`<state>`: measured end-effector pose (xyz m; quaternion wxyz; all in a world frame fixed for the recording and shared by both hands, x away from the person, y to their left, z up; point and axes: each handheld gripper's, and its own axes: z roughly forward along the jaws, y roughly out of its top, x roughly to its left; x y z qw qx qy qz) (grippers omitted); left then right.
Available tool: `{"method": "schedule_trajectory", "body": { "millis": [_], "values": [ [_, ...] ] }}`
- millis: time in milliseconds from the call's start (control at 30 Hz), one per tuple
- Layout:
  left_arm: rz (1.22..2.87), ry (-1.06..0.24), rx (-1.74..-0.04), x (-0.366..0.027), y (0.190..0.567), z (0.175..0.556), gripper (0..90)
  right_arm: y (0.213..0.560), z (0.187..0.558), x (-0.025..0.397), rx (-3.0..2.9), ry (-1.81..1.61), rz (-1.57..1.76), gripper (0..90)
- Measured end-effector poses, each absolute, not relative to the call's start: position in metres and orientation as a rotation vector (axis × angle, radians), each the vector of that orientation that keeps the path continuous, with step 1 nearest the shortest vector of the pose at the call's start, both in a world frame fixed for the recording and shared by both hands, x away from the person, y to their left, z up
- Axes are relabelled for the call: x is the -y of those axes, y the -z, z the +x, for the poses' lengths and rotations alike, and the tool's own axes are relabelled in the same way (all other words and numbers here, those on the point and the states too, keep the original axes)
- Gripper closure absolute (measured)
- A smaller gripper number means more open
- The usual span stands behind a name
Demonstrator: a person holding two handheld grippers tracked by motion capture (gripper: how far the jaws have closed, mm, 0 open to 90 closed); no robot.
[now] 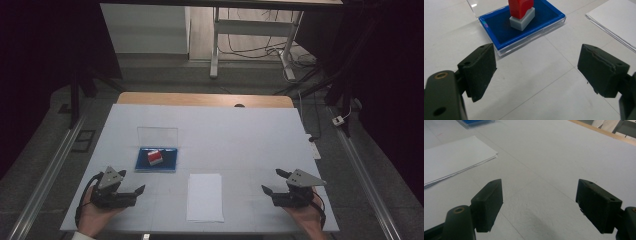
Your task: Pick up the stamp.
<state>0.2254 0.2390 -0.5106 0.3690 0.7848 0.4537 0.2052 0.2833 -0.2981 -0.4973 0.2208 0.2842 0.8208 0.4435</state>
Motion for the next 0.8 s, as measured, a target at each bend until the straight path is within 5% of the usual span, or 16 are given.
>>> {"method": "schedule_trajectory", "body": {
  "millis": [800],
  "values": [
    [2.083, -0.523, -1.104, -0.231, 0.484, 0.264, 20.3, 0.503, 0.285, 0.292, -2.313, -1.206, 0.791, 23.1]
  ]
}}
